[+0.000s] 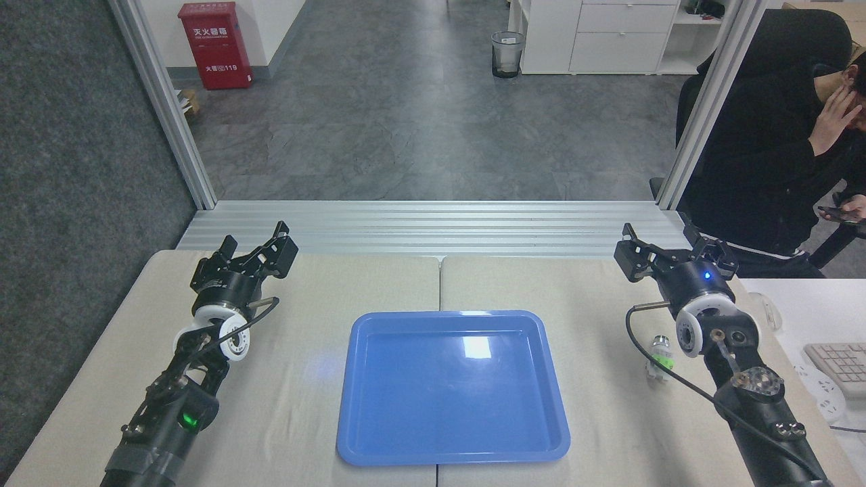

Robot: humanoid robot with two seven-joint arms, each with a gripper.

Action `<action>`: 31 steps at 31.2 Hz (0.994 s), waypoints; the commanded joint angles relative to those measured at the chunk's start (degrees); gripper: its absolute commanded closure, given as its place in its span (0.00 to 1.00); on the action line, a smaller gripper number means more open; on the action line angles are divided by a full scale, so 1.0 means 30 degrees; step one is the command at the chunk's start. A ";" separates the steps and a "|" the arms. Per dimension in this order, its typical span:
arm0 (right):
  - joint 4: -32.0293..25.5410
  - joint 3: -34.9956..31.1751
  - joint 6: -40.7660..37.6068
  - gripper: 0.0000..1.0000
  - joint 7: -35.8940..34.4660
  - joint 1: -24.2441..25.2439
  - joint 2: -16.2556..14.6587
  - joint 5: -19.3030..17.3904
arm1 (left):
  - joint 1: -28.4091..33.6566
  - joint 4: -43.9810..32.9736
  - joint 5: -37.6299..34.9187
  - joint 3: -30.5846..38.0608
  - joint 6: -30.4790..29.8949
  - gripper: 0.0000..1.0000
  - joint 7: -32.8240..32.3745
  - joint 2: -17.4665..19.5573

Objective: Pick up switch part and place in tray
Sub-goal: 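Lower the right gripper onto the small green switch part and grasp it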

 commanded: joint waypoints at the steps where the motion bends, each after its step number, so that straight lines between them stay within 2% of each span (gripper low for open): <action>1: 0.0007 -0.0039 0.0028 0.00 -0.0006 0.0141 -0.0197 -0.0026 | 0.0002 -0.0002 0.0001 0.0004 -0.0013 0.00 0.0015 -0.0002; 9: -0.0051 0.0194 0.0028 0.00 -0.0065 0.0345 -0.0196 0.0003 | 0.0002 -0.0002 0.0001 0.0004 0.0016 0.00 0.0015 -0.0002; 16: -0.0081 -0.0039 0.1108 0.00 -0.0123 0.4208 -0.0080 0.0004 | 0.0002 -0.0002 0.0001 0.0004 -0.0013 0.00 0.0015 -0.0002; 20: 0.0036 -0.0068 0.3509 0.00 -0.0124 0.5705 0.0768 -0.0026 | 0.0002 -0.0002 0.0001 0.0004 0.0016 0.00 0.0015 -0.0002; 24: 0.0328 -0.0039 0.3895 0.00 -0.0094 0.6614 0.1502 -0.0055 | 0.0002 -0.0002 0.0001 0.0004 -0.0013 0.00 0.0015 -0.0002; 31: 0.0885 -0.0010 0.4012 0.04 -0.0065 0.6587 0.2059 -0.0026 | 0.0002 -0.0002 0.0001 0.0004 -0.0013 0.00 0.0015 -0.0002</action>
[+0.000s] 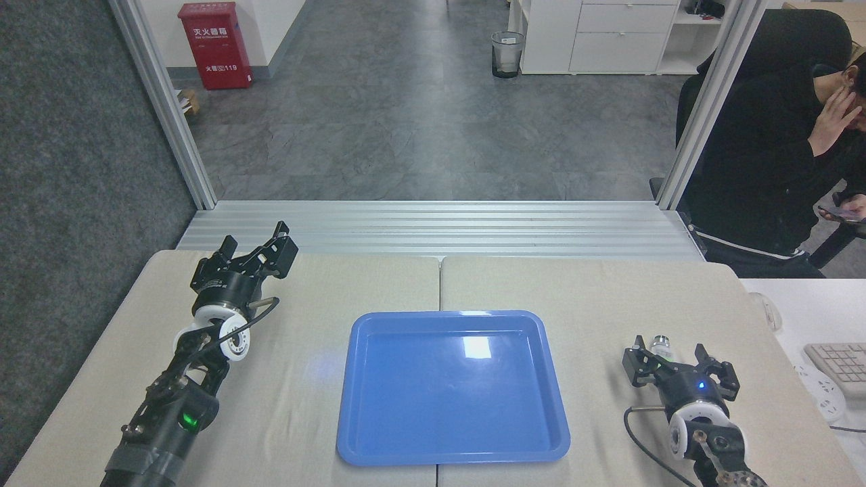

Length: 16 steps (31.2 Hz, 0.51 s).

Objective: Pick up switch part and place in tray
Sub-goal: 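Lower the right gripper onto the small green switch part and grasp it, then lift the switch part and carry it with the right gripper over the tray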

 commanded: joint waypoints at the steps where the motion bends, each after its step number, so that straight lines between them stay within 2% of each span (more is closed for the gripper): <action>1: 0.0766 -0.0002 0.0209 0.08 0.0055 0.1194 0.1383 -0.0006 | 0.0000 0.0001 0.0000 0.0000 0.0016 0.00 0.0015 0.0000; 4: 0.1205 0.0232 0.0238 0.37 0.0085 0.1165 0.1325 0.0052 | 0.0000 0.0001 0.0000 0.0000 -0.0013 0.00 0.0015 0.0000; 7: 0.1207 0.0204 0.0238 0.41 0.0026 0.1165 0.1354 -0.0035 | 0.0000 0.0001 0.0000 0.0000 0.0016 0.00 0.0015 0.0000; 8: 0.1207 0.0174 0.0209 0.45 0.0026 0.1165 0.1354 -0.0035 | 0.0000 0.0001 0.0000 0.0000 0.0016 0.00 0.0015 0.0000; 9: 0.1149 0.0145 0.0180 0.56 0.0026 0.1165 0.1354 -0.0151 | 0.0000 0.0001 0.0000 0.0000 0.0016 0.00 0.0015 0.0000; 12: 0.0769 -0.0031 0.0209 0.98 0.0026 0.1077 0.1413 -0.0386 | 0.0000 0.0001 0.0000 0.0000 0.0016 0.00 0.0015 0.0000; 16: -0.0197 -0.0060 0.1025 1.00 0.0026 0.0815 0.1384 -0.0445 | 0.0000 0.0001 0.0000 0.0000 -0.0013 0.00 0.0015 0.0000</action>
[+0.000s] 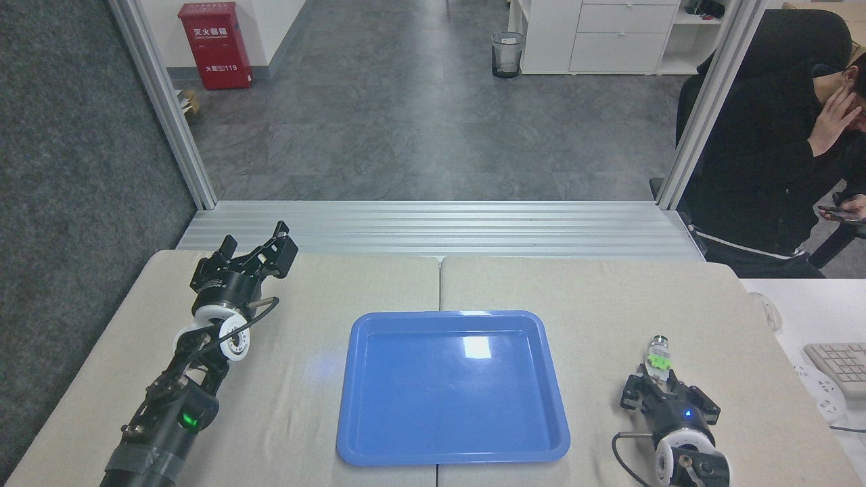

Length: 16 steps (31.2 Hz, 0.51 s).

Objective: Pick up switch part and place in tray
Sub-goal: 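Lift the switch part and carry it with the right gripper over the tray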

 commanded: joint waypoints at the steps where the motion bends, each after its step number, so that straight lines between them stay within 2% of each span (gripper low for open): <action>1: -0.1114 -0.0065 0.1185 1.00 0.0092 -0.0268 0.0550 -0.0237 | -0.0001 0.0001 0.0000 0.0000 0.0015 0.00 0.0015 0.0000; 6: -0.5005 0.0665 0.2712 1.00 0.0501 -0.0592 0.0550 0.0084 | -0.0001 0.0001 0.0000 0.0000 -0.0013 0.00 0.0015 0.0000; 9: -0.7818 0.2827 0.3269 1.00 0.1233 -0.0476 0.0929 0.0727 | -0.0001 0.0001 0.0000 0.0000 0.0015 0.00 0.0015 0.0000; 11: -0.9460 0.4177 0.3446 1.00 0.1410 -0.0359 0.1164 0.1603 | -0.0001 0.0001 0.0000 0.0000 0.0016 0.00 0.0015 0.0000; 14: -1.1133 0.5964 0.3214 1.00 0.2228 0.0313 0.1253 0.2894 | -0.0001 0.0001 0.0000 0.0000 0.0016 0.00 0.0015 0.0000; 16: -1.1866 0.7224 0.2980 1.00 0.2464 0.0520 0.1224 0.3102 | -0.0001 0.0001 0.0000 0.0000 -0.0014 0.00 0.0015 0.0000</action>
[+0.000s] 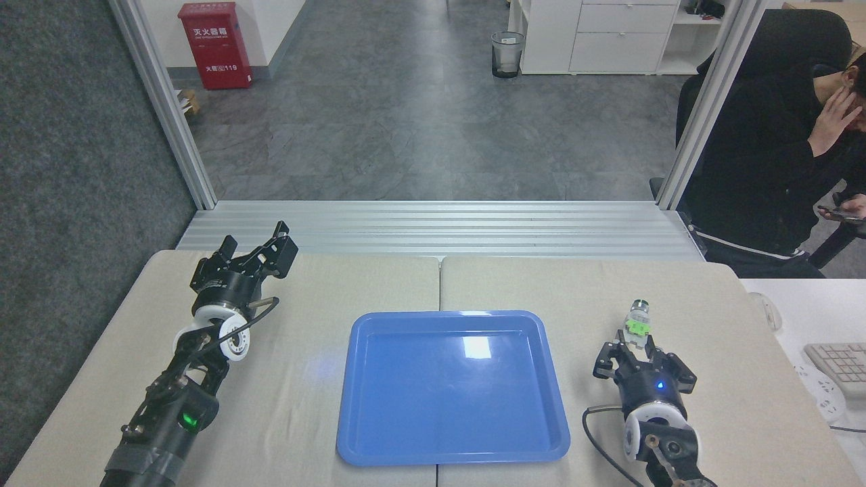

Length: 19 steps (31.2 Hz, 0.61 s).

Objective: Pick up switch part and place in tray
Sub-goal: 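Lift the switch part and carry it with the right gripper over the tray, then release the switch part into the tray and raise the right gripper away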

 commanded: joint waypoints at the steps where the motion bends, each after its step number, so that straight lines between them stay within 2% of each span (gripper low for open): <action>1: -0.7810 0.5921 -0.0478 1.00 0.0908 0.0731 0.0644 0.1866 | 0.0000 0.0001 0.0000 0.0000 -0.0014 0.00 0.0015 0.0000; 3: -0.8018 0.6510 -0.1765 1.00 0.1347 0.0994 0.0556 0.1866 | 0.0000 0.0001 0.0000 0.0000 0.0015 0.00 0.0015 0.0000; 9: -0.7668 0.6336 -0.4933 1.00 0.1932 0.1611 0.0380 0.1544 | 0.0000 0.0001 0.0000 0.0000 0.0015 0.00 0.0015 0.0000; 14: -0.6206 0.6219 -0.4877 1.00 0.2930 0.2021 0.0467 0.0695 | 0.0000 0.0001 0.0000 0.0000 -0.0014 0.00 0.0015 0.0000; 19: -0.4447 0.5986 -0.4058 1.00 0.2901 0.2431 0.0585 0.0694 | 0.0000 0.0001 0.0000 0.0000 0.0015 0.00 0.0015 0.0000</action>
